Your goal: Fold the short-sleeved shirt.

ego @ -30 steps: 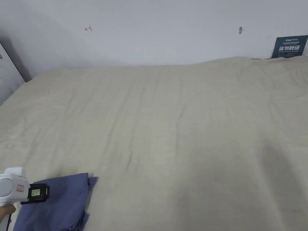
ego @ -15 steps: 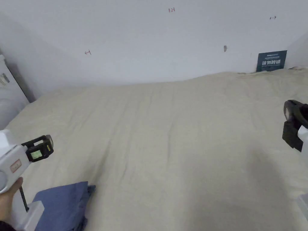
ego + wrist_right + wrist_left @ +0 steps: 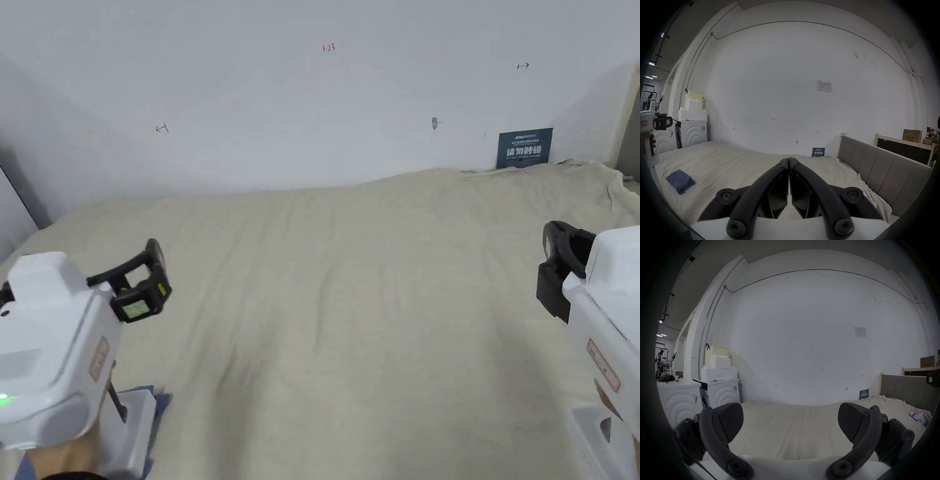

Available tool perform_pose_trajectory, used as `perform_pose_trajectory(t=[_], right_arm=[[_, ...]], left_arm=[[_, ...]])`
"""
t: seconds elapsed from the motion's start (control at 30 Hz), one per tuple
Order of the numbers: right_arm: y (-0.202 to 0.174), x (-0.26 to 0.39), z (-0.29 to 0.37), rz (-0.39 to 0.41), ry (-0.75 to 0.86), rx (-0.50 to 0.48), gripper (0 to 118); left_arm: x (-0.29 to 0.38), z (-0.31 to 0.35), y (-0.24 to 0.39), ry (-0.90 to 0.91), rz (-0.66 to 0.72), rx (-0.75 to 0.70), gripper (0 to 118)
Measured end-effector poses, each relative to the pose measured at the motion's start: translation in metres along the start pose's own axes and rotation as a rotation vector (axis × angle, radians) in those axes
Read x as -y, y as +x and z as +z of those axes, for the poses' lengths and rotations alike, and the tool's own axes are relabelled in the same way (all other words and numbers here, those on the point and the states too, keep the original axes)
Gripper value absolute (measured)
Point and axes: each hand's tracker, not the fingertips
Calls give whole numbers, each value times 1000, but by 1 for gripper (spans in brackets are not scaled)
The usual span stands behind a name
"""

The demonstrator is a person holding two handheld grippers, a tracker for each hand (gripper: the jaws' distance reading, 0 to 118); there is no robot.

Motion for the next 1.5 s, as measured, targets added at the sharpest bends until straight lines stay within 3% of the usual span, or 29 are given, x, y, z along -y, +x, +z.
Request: perform_pose_trajectory(t=[0.07,0.23,0.33,0.8,1.5], right_arm=[[3,2,4,-2,3,7,0],[9,7,15,-7,9,31,0],[11,9,22,0,15,48,0],[15,15,32,-11,34,87,0],[17,19,29,-6,37,88,0]], left_arm=[[9,5,15,10,-25,19,105],[26,19,49,24,-57,51,23],[34,24,63,-6,-75,125,1],[50,26,106,-20,-43,152,0],[61,27,112,-19,-23,156,0]])
